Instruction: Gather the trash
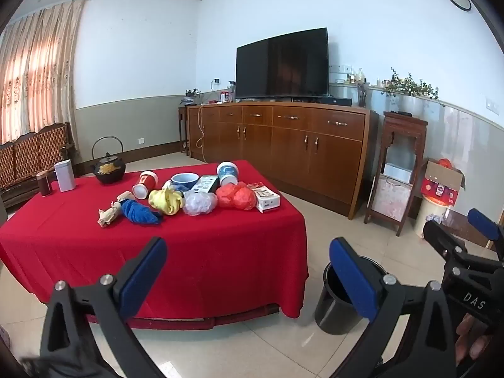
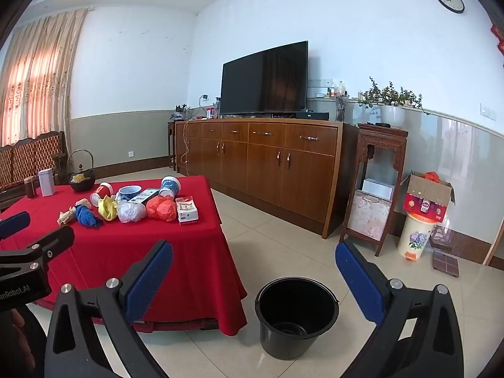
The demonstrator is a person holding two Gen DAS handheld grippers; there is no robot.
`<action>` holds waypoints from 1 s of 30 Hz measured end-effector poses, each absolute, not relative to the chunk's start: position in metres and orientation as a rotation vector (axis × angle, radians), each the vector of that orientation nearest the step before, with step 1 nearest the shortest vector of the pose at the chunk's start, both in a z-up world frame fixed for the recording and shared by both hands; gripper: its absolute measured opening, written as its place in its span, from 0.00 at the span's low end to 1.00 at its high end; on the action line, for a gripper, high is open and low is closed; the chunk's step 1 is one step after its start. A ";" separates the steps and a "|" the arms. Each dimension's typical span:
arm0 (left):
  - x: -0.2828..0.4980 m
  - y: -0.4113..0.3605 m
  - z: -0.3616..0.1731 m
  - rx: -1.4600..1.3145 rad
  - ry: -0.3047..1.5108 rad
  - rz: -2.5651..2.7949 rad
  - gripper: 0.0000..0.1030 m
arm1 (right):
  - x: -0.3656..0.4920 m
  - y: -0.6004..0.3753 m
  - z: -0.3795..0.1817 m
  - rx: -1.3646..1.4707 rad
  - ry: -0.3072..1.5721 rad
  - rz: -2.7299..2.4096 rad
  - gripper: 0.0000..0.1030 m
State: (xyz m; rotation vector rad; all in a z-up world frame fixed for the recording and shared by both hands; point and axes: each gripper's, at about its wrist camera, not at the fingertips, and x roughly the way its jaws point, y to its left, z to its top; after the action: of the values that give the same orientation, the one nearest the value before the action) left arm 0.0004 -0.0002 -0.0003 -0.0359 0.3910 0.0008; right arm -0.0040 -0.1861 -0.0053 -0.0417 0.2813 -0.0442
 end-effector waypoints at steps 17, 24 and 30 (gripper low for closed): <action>-0.002 -0.003 0.000 -0.033 0.391 0.002 1.00 | -0.003 -0.187 -0.006 -0.052 0.294 -0.047 1.00; -0.002 -0.002 0.001 -0.034 0.394 -0.001 1.00 | -0.002 -0.189 -0.008 -0.050 0.296 -0.048 1.00; -0.002 -0.002 0.000 -0.032 0.393 0.000 1.00 | -0.003 -0.188 -0.009 -0.050 0.298 -0.048 1.00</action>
State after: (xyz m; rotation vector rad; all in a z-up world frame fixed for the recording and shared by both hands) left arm -0.0016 -0.0016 -0.0002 -0.0323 0.3932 -0.0002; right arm -0.0033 -0.1879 -0.0092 -0.0505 0.2979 -0.0476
